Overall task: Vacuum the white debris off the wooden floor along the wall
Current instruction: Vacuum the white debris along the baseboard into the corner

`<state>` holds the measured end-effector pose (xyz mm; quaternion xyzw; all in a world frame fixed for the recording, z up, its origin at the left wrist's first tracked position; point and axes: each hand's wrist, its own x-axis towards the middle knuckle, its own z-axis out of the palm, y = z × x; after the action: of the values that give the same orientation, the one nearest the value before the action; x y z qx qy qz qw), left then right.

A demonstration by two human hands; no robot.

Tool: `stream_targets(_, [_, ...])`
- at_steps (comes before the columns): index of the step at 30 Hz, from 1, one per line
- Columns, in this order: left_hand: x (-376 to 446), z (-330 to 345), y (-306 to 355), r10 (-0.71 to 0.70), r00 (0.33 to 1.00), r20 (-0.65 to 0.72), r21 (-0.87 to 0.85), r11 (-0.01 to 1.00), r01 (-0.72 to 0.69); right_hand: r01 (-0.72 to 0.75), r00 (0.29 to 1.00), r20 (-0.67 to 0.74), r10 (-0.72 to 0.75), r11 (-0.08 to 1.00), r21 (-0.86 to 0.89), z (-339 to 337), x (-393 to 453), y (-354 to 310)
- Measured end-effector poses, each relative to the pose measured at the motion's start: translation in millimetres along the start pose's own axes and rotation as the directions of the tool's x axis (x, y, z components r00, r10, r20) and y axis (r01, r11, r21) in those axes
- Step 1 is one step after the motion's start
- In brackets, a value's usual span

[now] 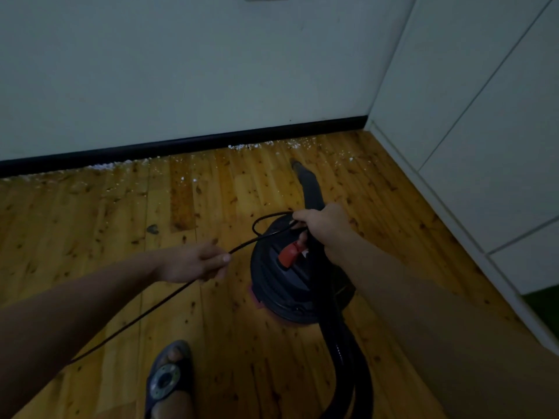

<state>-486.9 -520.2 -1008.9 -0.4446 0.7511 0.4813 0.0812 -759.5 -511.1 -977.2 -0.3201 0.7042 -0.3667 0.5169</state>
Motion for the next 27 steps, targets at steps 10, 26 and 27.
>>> stream_targets(10, [33.6,-8.2,69.3,0.145,0.875,-0.462,0.007,0.987,-0.16,0.038,0.999,0.017,-0.039,0.998,0.051,-24.3,0.6,6.9])
stream_targets(26, [129.9,61.7,125.4,0.038,0.864,-0.502,0.243,0.965,0.099,0.007,1.0,0.013,-0.007,1.0,-0.003,-67.3,-7.3,13.1])
stream_targets(27, [130.4,68.4,127.1,0.046,0.875,-0.483,0.253,0.963,0.089,0.006,1.0,0.014,-0.006,1.0,-0.007,-68.4,-7.7,12.9])
